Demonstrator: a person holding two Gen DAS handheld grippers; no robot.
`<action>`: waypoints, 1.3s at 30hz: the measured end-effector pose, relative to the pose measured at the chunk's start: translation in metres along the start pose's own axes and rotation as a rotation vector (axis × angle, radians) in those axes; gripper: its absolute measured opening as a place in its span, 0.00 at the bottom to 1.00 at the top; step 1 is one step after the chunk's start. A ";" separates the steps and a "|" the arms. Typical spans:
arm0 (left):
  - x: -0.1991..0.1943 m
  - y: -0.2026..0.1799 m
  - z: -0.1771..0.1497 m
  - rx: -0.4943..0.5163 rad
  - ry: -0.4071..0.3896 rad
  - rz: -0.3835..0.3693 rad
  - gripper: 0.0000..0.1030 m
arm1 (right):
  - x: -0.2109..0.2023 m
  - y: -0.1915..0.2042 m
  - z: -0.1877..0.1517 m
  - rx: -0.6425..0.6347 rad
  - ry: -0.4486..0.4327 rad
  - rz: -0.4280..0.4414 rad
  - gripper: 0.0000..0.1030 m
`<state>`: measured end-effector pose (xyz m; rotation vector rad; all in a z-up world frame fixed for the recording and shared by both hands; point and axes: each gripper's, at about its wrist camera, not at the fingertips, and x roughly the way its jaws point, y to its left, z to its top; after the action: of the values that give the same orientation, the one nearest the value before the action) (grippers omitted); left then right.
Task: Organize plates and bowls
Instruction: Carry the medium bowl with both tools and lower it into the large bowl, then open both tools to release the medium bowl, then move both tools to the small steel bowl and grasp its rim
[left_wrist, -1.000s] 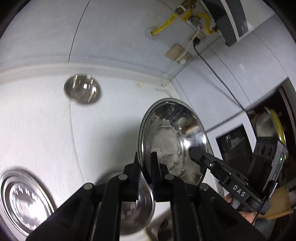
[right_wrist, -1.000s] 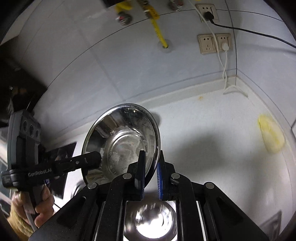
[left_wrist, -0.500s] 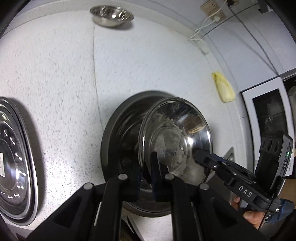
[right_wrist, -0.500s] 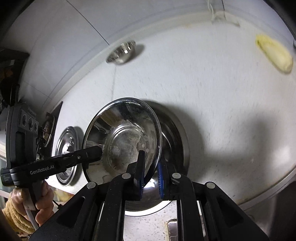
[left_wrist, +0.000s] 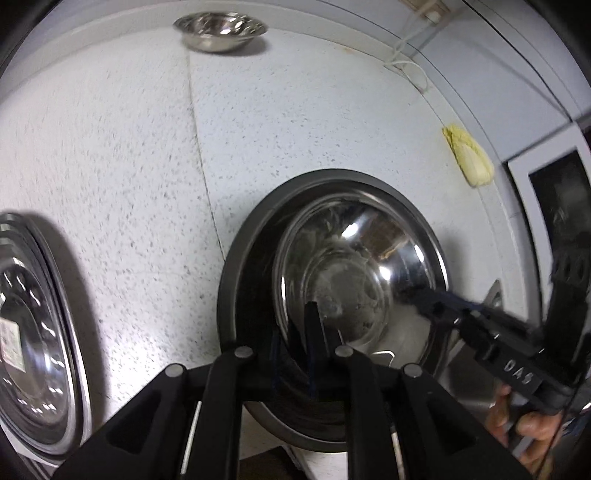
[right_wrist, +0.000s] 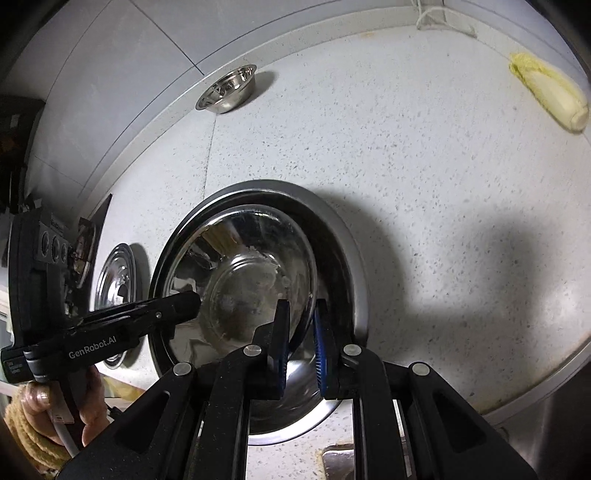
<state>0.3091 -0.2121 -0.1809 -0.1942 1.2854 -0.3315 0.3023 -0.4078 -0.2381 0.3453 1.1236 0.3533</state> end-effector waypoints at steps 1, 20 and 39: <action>0.000 -0.002 -0.001 0.022 -0.004 0.014 0.14 | -0.001 0.002 0.001 -0.013 -0.006 -0.017 0.11; -0.070 0.016 0.022 0.156 -0.198 0.066 0.35 | -0.042 0.037 0.060 -0.091 -0.157 -0.059 0.34; 0.005 0.190 0.300 -0.429 -0.201 -0.015 0.35 | 0.109 0.105 0.282 -0.004 -0.053 0.014 0.47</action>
<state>0.6240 -0.0490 -0.1647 -0.5870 1.1430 -0.0421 0.5921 -0.2915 -0.1697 0.3573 1.0688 0.3565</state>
